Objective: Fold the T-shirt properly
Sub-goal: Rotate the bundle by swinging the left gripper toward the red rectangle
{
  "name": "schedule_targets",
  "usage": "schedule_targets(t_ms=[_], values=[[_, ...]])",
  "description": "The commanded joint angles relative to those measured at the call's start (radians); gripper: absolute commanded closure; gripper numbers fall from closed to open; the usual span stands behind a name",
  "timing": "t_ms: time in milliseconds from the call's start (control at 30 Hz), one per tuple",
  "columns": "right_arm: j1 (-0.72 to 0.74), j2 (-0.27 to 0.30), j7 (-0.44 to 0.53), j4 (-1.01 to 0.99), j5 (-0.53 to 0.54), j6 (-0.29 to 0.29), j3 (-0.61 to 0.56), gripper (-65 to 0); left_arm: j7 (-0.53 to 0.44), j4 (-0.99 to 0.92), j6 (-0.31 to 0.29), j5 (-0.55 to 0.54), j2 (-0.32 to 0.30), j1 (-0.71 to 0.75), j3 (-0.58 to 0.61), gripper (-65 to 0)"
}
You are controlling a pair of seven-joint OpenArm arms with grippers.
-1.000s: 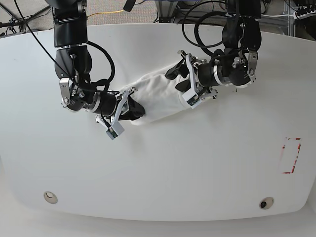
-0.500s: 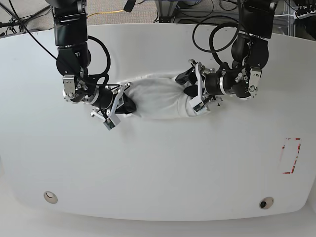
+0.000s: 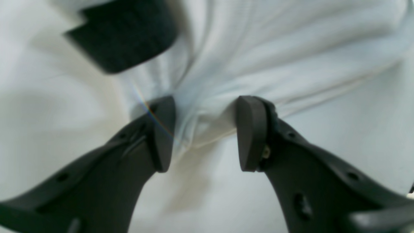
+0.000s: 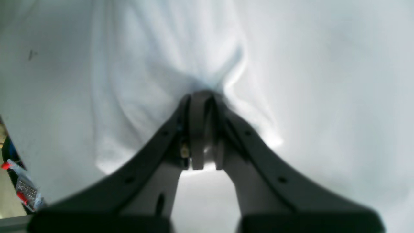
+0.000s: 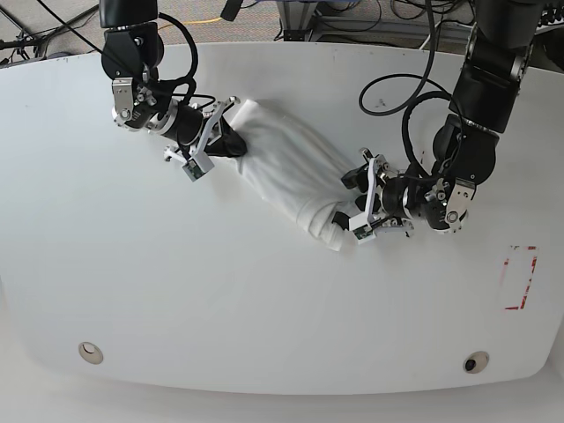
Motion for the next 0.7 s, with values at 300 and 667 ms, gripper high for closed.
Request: schedule_targets(t_ms=[300, 667], values=[[-0.040, -0.117, -0.114, 0.096, -0.023, 0.002, -0.073, -3.3, -0.016, 0.016, 0.007, -0.010, -0.004, -0.127, -0.008, -28.6], [-0.019, -0.095, -0.212, 0.286, -0.012, 0.002, -0.077, -3.3, -0.008, 0.349, 0.007, -0.010, -0.124, -0.076, -0.064, -28.6]])
